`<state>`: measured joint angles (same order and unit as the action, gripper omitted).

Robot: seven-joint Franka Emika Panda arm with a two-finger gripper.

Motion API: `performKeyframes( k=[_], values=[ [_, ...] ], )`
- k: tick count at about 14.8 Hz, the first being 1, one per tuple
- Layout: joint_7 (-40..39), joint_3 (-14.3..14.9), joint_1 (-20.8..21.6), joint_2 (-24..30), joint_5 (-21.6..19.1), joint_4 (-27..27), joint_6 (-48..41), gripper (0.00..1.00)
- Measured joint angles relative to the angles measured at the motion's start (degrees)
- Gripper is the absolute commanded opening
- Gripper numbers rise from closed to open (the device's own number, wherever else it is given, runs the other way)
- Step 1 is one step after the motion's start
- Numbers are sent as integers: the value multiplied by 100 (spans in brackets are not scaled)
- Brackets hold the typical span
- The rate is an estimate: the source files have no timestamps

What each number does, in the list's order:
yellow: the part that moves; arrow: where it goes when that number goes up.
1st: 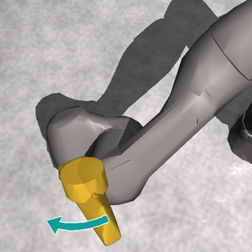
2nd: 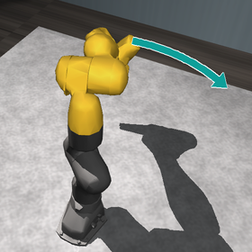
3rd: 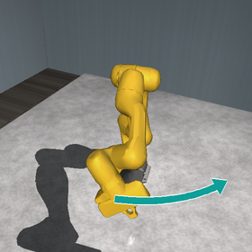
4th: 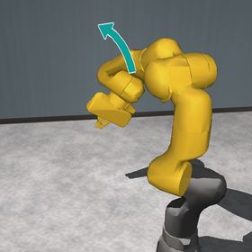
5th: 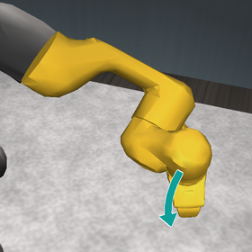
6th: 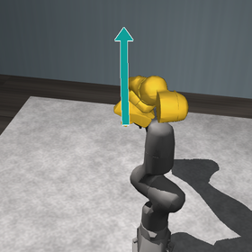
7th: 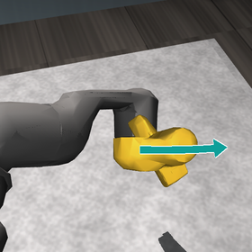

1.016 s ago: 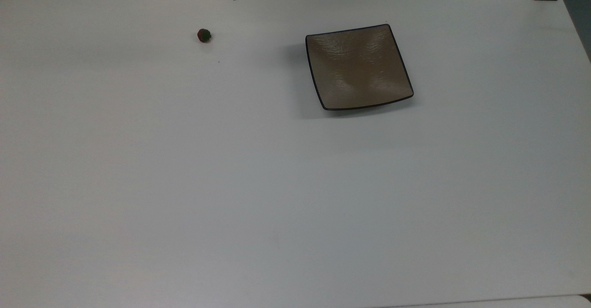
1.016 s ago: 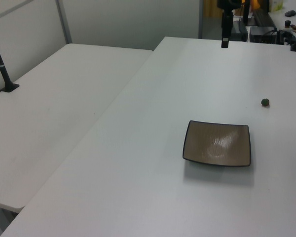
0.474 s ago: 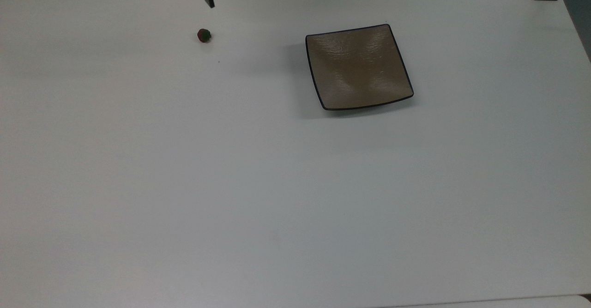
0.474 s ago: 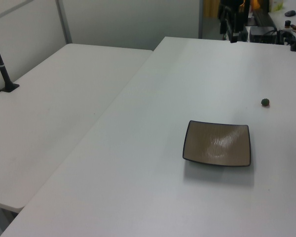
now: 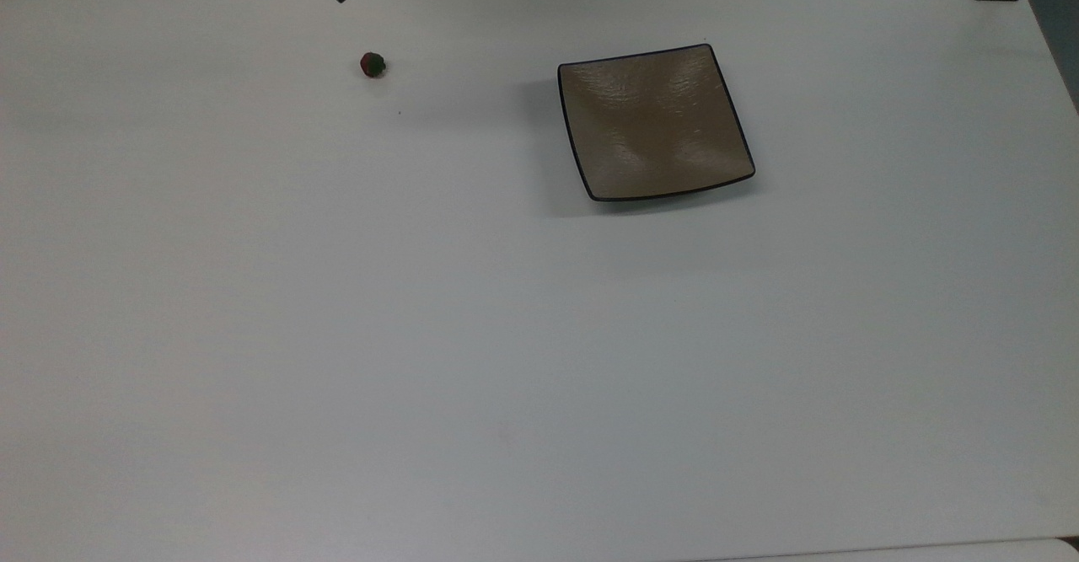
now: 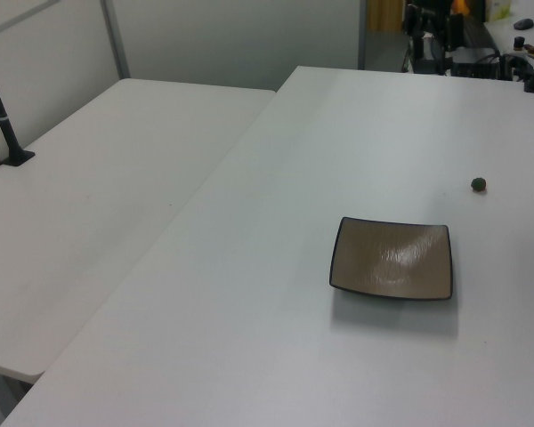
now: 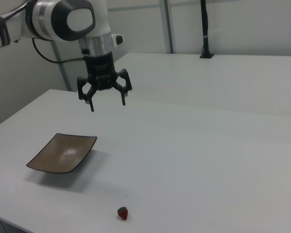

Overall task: Strawberries on a ceramic plate
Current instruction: 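Move the open gripper over the red strawberry and lower it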

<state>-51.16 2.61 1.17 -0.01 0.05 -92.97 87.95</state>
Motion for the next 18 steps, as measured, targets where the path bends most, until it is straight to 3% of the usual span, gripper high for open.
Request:
performKeyframes(
  k=[3, 10, 14, 18],
  values=[
    [-11, -2, -38, 41, 0, -294, -53, 100],
    [-11, -2, -100, 359, 0, -1629, 11, 100],
    [-11, -1, -108, 540, 40, -2414, 512, 100],
    [-11, -1, -145, 713, 324, -3273, 1380, 100]
  ],
)
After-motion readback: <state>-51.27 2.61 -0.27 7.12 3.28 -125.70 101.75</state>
